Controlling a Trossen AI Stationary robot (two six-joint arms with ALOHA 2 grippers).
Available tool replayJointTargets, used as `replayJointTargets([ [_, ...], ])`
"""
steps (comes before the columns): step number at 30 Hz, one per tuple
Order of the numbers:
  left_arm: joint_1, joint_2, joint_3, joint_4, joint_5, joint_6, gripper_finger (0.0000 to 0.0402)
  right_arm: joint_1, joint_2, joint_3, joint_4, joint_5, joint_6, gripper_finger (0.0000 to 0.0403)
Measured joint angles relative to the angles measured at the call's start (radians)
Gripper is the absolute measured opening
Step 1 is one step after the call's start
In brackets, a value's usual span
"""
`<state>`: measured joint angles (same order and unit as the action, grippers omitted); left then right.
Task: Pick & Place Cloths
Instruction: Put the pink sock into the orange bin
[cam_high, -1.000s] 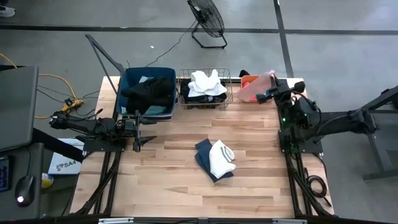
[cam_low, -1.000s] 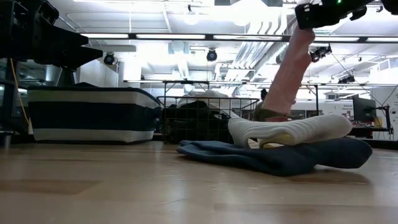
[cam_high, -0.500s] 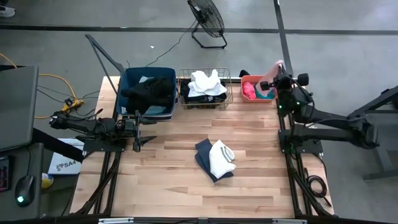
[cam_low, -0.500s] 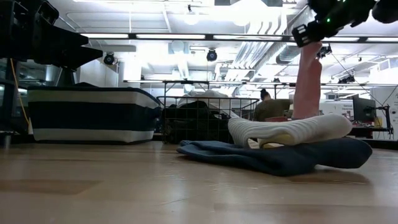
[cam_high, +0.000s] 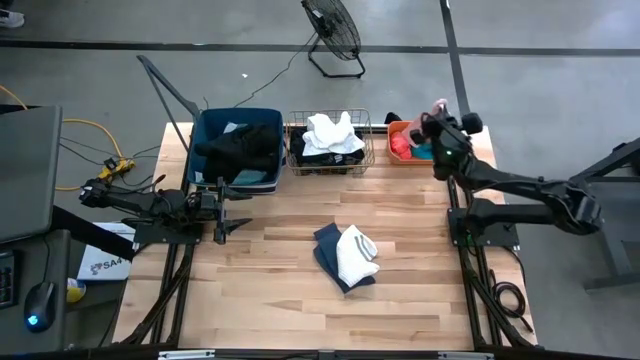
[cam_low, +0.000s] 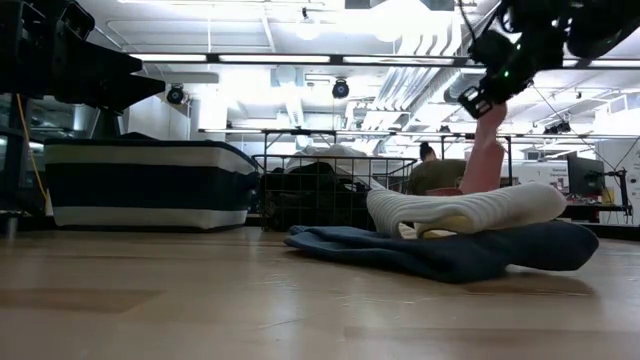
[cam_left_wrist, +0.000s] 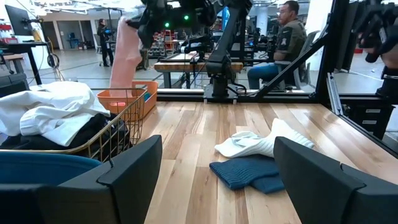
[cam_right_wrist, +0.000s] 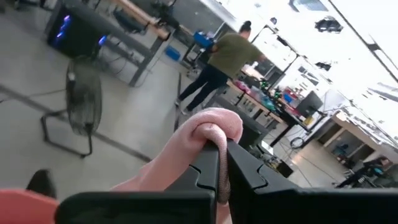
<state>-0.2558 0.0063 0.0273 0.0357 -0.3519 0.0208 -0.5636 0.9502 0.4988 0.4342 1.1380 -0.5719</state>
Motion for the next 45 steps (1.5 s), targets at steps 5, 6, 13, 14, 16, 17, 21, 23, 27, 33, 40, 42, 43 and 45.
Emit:
replayJointTargets([
  [5, 0.000, 0.000, 0.000, 0.000, 0.000, 0.000, 0.0300, -0.021, 0.058, 0.000, -0.126, -0.075, 0.167, 0.0004],
  [6, 0.000, 0.000, 0.000, 0.000, 0.000, 0.000, 0.0300, -0.028, 0.067, 0.000, -0.155, -0.098, 0.221, 0.0004],
  [13, 0.000, 0.000, 0.000, 0.000, 0.000, 0.000, 0.0300, -0.109, 0.122, 0.000, -0.398, -0.260, 0.639, 0.0004],
  [14, 0.000, 0.000, 0.000, 0.000, 0.000, 0.000, 0.0300, -0.124, 0.128, 0.000, -0.430, -0.279, 0.691, 0.0004],
  [16, 0.000, 0.000, 0.000, 0.000, 0.000, 0.000, 0.0300, -0.153, 0.139, 0.000, -0.481, -0.309, 0.772, 0.0004],
  [17, 0.000, 0.000, 0.000, 0.000, 0.000, 0.000, 0.0300, -0.168, 0.144, 0.000, -0.502, -0.321, 0.803, 0.0004],
  [21, 0.000, 0.000, 0.000, 0.000, 0.000, 0.000, 0.0300, -0.205, 0.159, 0.000, -0.540, -0.332, 0.861, 0.0004],
  [23, 0.000, 0.000, 0.000, 0.000, 0.000, 0.000, 0.0300, -0.203, 0.170, 0.000, -0.527, -0.324, 0.865, 0.0004],
  [27, 0.000, 0.000, 0.000, 0.000, 0.000, 0.000, 0.0300, -0.204, 0.189, 0.000, -0.520, -0.327, 0.914, 0.0004],
  [33, 0.000, 0.000, 0.000, 0.000, 0.000, 0.000, 0.0300, -0.203, 0.239, 0.000, -0.518, -0.381, 0.993, 0.0004],
  [40, 0.000, 0.000, 0.000, 0.000, 0.000, 0.000, 0.0300, -0.203, 0.311, 0.000, -0.527, -0.414, 1.112, 0.0004],
  [42, 0.000, 0.000, 0.000, 0.000, 0.000, 0.000, 0.0300, -0.203, 0.330, 0.000, -0.529, -0.420, 1.157, 0.0004],
  [43, 0.000, 0.000, 0.000, 0.000, 0.000, 0.000, 0.0300, -0.203, 0.342, 0.000, -0.530, -0.425, 1.176, 0.0004],
  [45, 0.000, 0.000, 0.000, 0.000, 0.000, 0.000, 0.0300, -0.203, 0.368, 0.000, -0.531, -0.435, 1.209, 0.0004],
])
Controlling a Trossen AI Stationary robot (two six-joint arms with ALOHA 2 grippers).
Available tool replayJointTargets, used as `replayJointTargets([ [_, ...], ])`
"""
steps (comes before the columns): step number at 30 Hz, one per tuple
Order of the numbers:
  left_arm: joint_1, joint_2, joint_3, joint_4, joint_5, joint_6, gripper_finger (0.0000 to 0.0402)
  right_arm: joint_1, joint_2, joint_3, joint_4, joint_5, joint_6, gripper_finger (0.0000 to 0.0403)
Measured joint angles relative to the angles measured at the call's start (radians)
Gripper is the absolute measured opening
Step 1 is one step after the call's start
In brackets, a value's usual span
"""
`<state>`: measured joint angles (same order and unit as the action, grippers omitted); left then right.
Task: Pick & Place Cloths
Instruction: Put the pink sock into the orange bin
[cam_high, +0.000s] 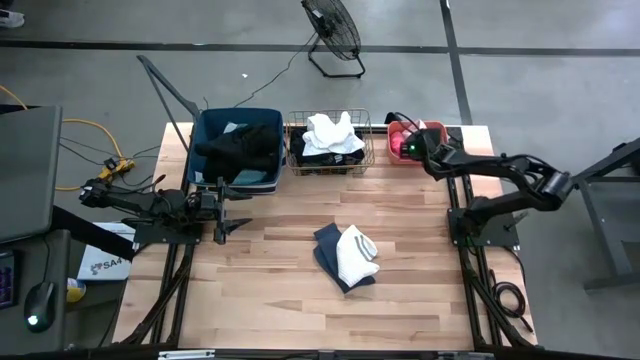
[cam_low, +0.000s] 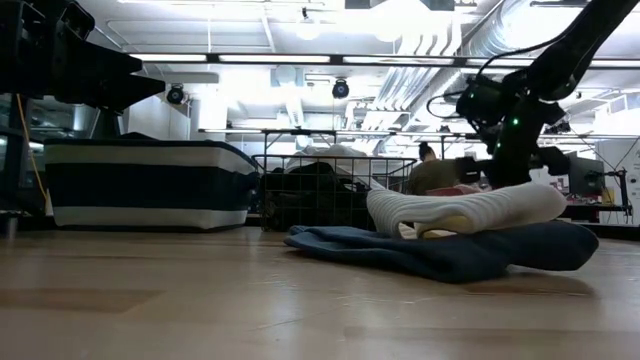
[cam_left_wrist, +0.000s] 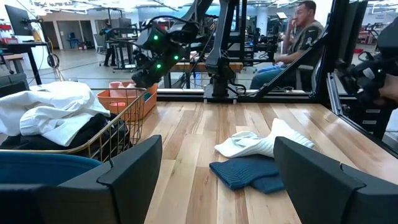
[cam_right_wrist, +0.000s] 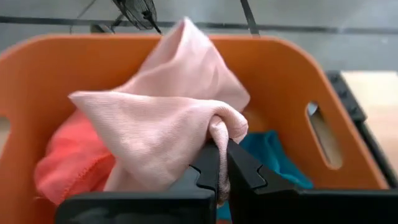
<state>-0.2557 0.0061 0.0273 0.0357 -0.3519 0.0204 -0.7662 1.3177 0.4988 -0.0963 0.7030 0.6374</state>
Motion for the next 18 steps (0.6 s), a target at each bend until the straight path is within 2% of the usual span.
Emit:
replayJointTargets([
  [9, 0.000, 0.000, 0.000, 0.000, 0.000, 0.000, 0.0300, 0.000, 0.086, 0.000, 0.025, -0.031, 0.051, 0.0012],
  [18, 0.000, 0.000, 0.000, 0.000, 0.000, 0.000, 0.0300, 0.000, 0.087, 0.000, 0.030, -0.068, 0.045, 0.0084],
])
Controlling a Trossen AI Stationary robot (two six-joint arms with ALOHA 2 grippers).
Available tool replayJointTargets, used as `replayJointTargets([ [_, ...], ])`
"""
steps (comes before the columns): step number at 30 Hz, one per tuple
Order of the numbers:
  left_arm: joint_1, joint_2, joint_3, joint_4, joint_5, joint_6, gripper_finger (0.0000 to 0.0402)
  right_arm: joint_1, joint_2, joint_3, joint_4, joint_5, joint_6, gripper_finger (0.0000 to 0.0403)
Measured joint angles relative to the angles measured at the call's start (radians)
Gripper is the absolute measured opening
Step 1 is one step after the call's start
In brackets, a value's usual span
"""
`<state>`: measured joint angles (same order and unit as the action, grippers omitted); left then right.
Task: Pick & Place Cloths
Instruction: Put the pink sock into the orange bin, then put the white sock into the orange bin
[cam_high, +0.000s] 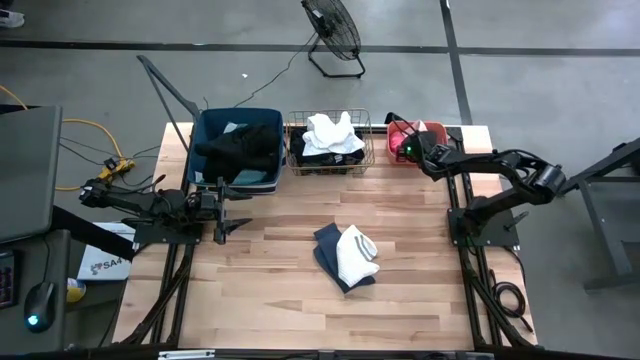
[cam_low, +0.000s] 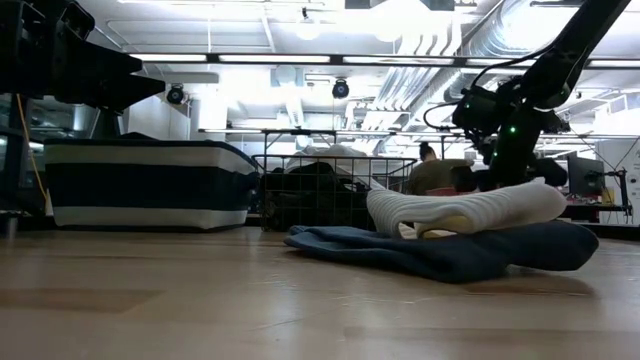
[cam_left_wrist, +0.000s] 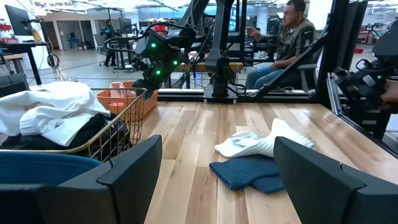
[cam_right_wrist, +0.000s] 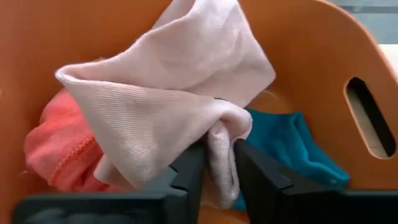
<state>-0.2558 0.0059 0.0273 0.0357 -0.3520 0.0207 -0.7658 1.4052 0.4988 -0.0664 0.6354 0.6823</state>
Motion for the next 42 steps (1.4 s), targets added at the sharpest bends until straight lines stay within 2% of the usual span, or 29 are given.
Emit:
replayJointTargets([
  [9, 0.000, 0.000, 0.000, 0.000, 0.000, 0.000, 0.0300, 0.000, -0.012, 0.000, 0.000, -0.096, -0.030, 0.0209],
  [14, 0.000, 0.000, 0.000, 0.000, 0.000, 0.000, 0.0300, 0.000, -0.076, 0.000, 0.002, -0.089, -0.032, 0.0251],
  [26, 0.000, 0.000, 0.000, 0.000, 0.000, 0.000, 0.0300, 0.000, -0.288, 0.000, -0.027, -0.087, -0.029, 0.0259],
  [30, 0.000, 0.000, 0.000, 0.000, 0.000, 0.000, 0.0300, 0.015, -0.330, 0.000, -0.028, -0.127, -0.028, 0.0259],
  [38, 0.000, 0.000, 0.000, 0.000, 0.000, 0.000, 0.0300, 0.179, -0.365, 0.000, -0.052, -0.149, -0.057, 0.0259],
  [42, 0.000, 0.000, 0.000, 0.000, 0.000, 0.000, 0.0300, 0.309, -0.365, 0.000, -0.051, -0.217, -0.113, 0.0259],
])
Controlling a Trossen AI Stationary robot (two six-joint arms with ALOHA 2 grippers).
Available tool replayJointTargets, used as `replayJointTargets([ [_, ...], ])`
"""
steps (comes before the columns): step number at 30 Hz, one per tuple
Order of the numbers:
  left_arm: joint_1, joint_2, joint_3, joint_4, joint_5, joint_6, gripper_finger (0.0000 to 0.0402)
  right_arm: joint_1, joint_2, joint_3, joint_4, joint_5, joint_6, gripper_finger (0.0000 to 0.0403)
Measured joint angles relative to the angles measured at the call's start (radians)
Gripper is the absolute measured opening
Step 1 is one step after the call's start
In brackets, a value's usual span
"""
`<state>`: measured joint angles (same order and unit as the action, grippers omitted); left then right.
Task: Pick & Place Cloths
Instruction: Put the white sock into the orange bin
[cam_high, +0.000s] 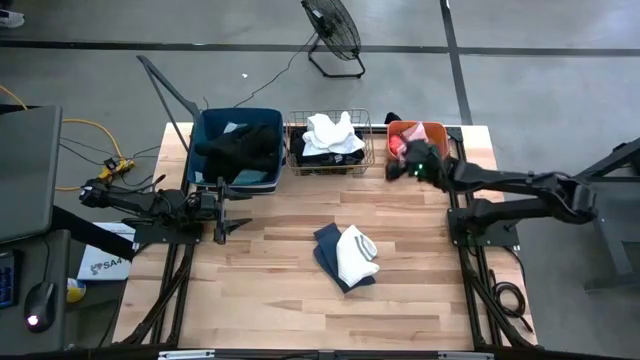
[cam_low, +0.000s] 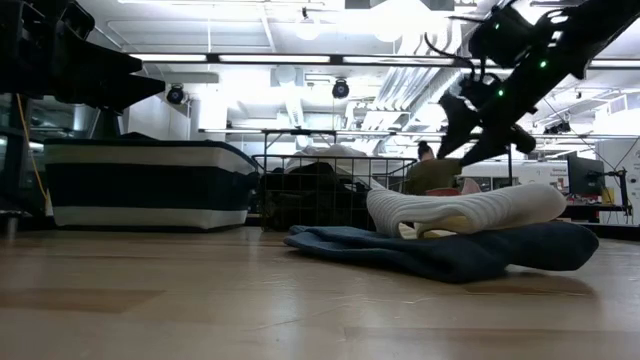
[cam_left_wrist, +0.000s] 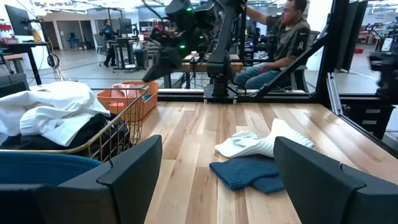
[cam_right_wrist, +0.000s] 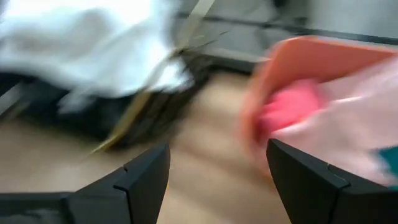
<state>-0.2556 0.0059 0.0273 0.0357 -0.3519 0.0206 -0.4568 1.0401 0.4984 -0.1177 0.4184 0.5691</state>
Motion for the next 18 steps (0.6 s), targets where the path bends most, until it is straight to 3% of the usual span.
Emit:
replayJointTargets([
  [6, 0.000, 0.000, 0.000, 0.000, 0.000, 0.000, 0.0300, 0.213, 0.000, 0.000, 0.000, -0.100, -0.057, 0.0259],
  [13, 0.000, 0.000, 0.000, 0.000, 0.000, 0.000, 0.0300, 0.405, 0.015, 0.000, -0.025, -0.300, -0.124, 0.0259],
  [18, 0.000, 0.000, 0.000, 0.000, 0.000, 0.000, 0.0300, 0.514, 0.070, 0.000, -0.051, -0.350, -0.232, 0.0259],
])
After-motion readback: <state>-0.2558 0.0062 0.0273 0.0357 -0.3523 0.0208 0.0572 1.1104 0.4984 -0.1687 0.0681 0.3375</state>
